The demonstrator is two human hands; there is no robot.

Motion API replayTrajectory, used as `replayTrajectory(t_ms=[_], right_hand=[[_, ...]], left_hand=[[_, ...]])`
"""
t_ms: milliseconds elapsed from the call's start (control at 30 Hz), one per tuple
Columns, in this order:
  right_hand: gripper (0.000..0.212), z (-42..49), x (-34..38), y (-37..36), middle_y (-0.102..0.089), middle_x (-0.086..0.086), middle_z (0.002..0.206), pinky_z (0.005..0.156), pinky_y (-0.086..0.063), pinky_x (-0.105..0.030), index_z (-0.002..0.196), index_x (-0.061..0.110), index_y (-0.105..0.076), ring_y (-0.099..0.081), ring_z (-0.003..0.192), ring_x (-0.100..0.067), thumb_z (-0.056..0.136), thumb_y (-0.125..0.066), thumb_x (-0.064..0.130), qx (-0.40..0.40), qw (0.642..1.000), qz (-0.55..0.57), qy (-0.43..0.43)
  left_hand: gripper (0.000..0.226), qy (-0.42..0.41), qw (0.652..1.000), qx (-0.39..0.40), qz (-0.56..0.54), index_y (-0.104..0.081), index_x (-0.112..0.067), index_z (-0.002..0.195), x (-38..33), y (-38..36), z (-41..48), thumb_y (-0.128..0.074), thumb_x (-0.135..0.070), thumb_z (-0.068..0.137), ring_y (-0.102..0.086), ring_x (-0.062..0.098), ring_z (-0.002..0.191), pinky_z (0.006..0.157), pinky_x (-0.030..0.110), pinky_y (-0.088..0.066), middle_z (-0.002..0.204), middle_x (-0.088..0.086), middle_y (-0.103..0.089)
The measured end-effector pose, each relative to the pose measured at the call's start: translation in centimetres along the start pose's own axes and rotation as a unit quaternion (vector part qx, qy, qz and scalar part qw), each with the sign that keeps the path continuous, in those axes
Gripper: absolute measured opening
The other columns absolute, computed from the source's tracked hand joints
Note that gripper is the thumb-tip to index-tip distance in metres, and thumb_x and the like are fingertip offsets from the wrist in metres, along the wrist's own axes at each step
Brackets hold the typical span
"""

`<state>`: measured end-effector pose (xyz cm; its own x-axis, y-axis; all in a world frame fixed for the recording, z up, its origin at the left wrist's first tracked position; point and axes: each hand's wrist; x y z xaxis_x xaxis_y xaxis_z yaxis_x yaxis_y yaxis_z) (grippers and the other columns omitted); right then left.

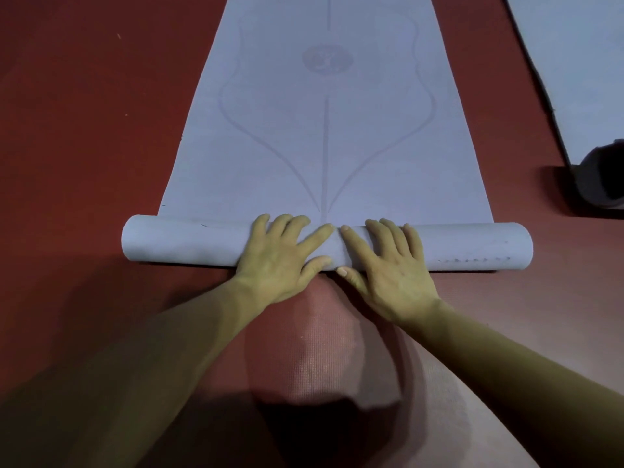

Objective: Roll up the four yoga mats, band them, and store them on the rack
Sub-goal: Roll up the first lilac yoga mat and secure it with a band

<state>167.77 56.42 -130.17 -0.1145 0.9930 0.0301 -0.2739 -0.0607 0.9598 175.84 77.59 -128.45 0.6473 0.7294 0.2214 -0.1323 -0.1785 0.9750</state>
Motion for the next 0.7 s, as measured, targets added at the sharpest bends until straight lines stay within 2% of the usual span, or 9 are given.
replayTrajectory(t_ms=[133, 267, 367, 433, 567, 700], right_hand=[[0.063, 0.8, -0.7, -0.2, -0.058, -0.014, 0.135, 0.11, -0.033, -0.056, 0.147, 0.021, -0.054, -0.053, 0.126, -0.038, 0.1, -0.043, 0.063, -0.013, 1.0, -0.012, 0.015], [0.061, 1.9, -1.2, -0.4, -0.062, -0.01, 0.128, 0.104, -0.036, -0.053, 0.143, 0.02, -0.057, -0.058, 0.114, -0.035, 0.101, -0.039, 0.061, -0.016, 1.0, -0.006, 0.024], [0.059, 2.4, -1.3, -0.2, -0.064, -0.01, 0.125, 0.101, -0.039, -0.053, 0.141, 0.019, -0.059, -0.06, 0.109, -0.034, 0.101, -0.039, 0.059, -0.01, 1.0, -0.002, 0.021], [0.062, 2.8, -1.3, 0.0, -0.063, -0.011, 0.126, 0.102, -0.039, -0.052, 0.142, 0.019, -0.057, -0.06, 0.111, -0.035, 0.101, -0.036, 0.06, 0.008, 1.0, 0.006, 0.017], [0.07, 3.1, -1.9, 0.3, -0.06, -0.017, 0.132, 0.106, -0.038, -0.055, 0.146, 0.02, -0.055, -0.057, 0.12, -0.039, 0.098, -0.039, 0.067, 0.019, 0.999, 0.017, 0.02], [0.077, 3.1, -1.9, 0.2, -0.059, -0.017, 0.135, 0.109, -0.03, -0.063, 0.149, 0.025, -0.051, -0.053, 0.123, -0.045, 0.092, -0.04, 0.075, 0.033, 0.999, -0.025, 0.008]], left_hand=[[0.072, -0.017, 1.0, -0.008, -0.007, -0.035, -0.031, 0.155, 0.5, 0.3, 0.9, -0.012, -0.068, 0.097, -0.048, 0.025, 0.13, 0.107, 0.049, -0.036, 0.152, 0.007, -0.044], [0.069, -0.029, 0.999, -0.037, -0.017, -0.048, -0.022, 0.148, 0.6, 0.6, 1.2, -0.026, -0.063, 0.098, -0.056, 0.033, 0.116, 0.098, 0.049, -0.044, 0.143, 0.016, -0.051], [0.065, -0.023, 0.999, -0.025, -0.011, -0.044, -0.026, 0.151, 0.1, 0.3, 1.1, -0.026, -0.061, 0.099, -0.055, 0.033, 0.115, 0.102, 0.052, -0.041, 0.14, 0.013, -0.055], [0.062, -0.024, 0.999, -0.022, 0.001, -0.044, -0.027, 0.151, 0.4, 0.2, 1.4, -0.025, -0.058, 0.101, -0.058, 0.032, 0.112, 0.1, 0.051, -0.043, 0.135, 0.011, -0.058], [0.058, -0.039, 0.999, -0.03, -0.007, -0.053, -0.025, 0.145, 1.3, 0.5, 2.6, -0.031, -0.058, 0.101, -0.063, 0.032, 0.094, 0.083, 0.047, -0.049, 0.119, 0.01, -0.066], [0.061, -0.05, 0.998, -0.019, -0.023, -0.055, -0.024, 0.143, 1.8, 0.6, 3.6, -0.027, -0.058, 0.101, -0.063, 0.034, 0.088, 0.079, 0.047, -0.047, 0.111, 0.012, -0.068]])
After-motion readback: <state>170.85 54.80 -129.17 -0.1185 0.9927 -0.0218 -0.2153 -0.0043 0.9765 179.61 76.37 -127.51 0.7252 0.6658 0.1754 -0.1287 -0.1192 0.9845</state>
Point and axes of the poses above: each hand's wrist, its own z-axis towards the middle knuckle, its own y-axis out of the back of the hand, x = y × z
